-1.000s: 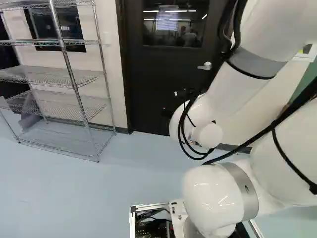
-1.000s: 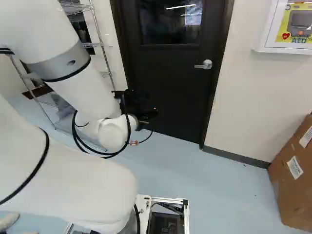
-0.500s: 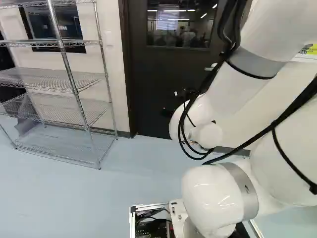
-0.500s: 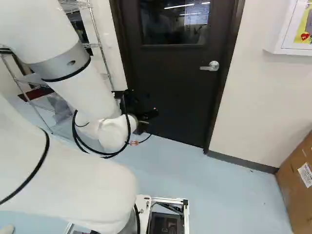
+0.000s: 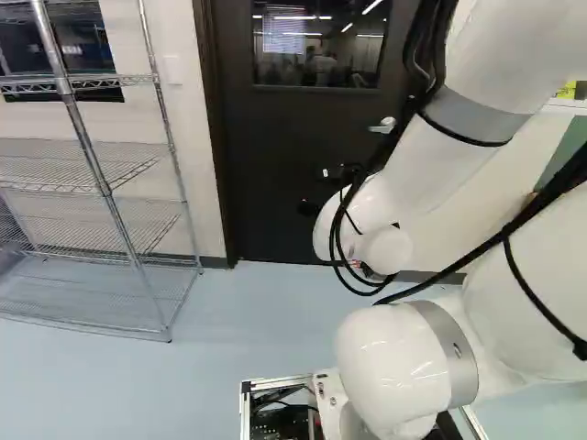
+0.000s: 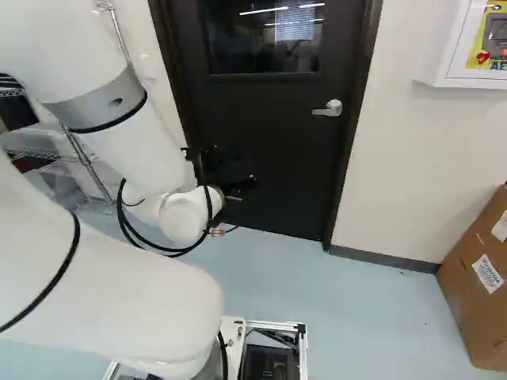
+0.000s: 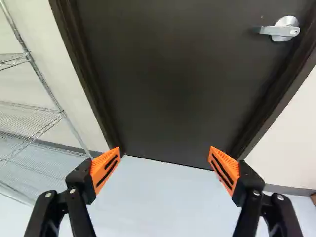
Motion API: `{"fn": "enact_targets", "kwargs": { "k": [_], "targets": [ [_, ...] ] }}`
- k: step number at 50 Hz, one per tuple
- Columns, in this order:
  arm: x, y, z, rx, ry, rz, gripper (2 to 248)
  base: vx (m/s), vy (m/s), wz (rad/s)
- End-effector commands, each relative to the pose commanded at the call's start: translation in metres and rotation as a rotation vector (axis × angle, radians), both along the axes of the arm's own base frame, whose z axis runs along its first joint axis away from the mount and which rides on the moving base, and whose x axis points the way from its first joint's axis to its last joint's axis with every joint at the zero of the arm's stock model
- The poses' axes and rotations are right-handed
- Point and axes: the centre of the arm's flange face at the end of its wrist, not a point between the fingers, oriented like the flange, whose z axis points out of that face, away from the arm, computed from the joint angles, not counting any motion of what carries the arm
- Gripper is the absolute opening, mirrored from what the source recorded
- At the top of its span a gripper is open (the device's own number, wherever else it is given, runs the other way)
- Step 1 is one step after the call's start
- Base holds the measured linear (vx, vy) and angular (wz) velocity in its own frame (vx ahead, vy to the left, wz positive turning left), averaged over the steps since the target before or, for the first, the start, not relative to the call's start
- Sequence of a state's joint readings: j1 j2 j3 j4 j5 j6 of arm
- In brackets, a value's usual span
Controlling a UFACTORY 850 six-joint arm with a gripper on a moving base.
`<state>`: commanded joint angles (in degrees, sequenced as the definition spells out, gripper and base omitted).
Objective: Open the door and move inside
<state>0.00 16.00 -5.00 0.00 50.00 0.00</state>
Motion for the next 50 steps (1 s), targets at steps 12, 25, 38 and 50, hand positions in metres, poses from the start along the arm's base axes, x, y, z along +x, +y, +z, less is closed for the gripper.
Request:
{"fn": "enact_targets", "kwargs": {
  "k": [12,25,38,50],
  "targets": [
    [0.0000,0.0000,0.0000,0.000,0.000,0.000,247,0.159,0.044,-0.251],
    [0.0000,0.0000,0.0000,0.000,0.000,0.000,247,0.149,0.038,-0.264],
    [0.0000,0.0000,0.0000,0.000,0.000,0.000,247,0.147,0.029,-0.297],
    [0.0000,0.0000,0.0000,0.000,0.000,0.000,247,0.145,0.017,-0.303]
  ]
}}
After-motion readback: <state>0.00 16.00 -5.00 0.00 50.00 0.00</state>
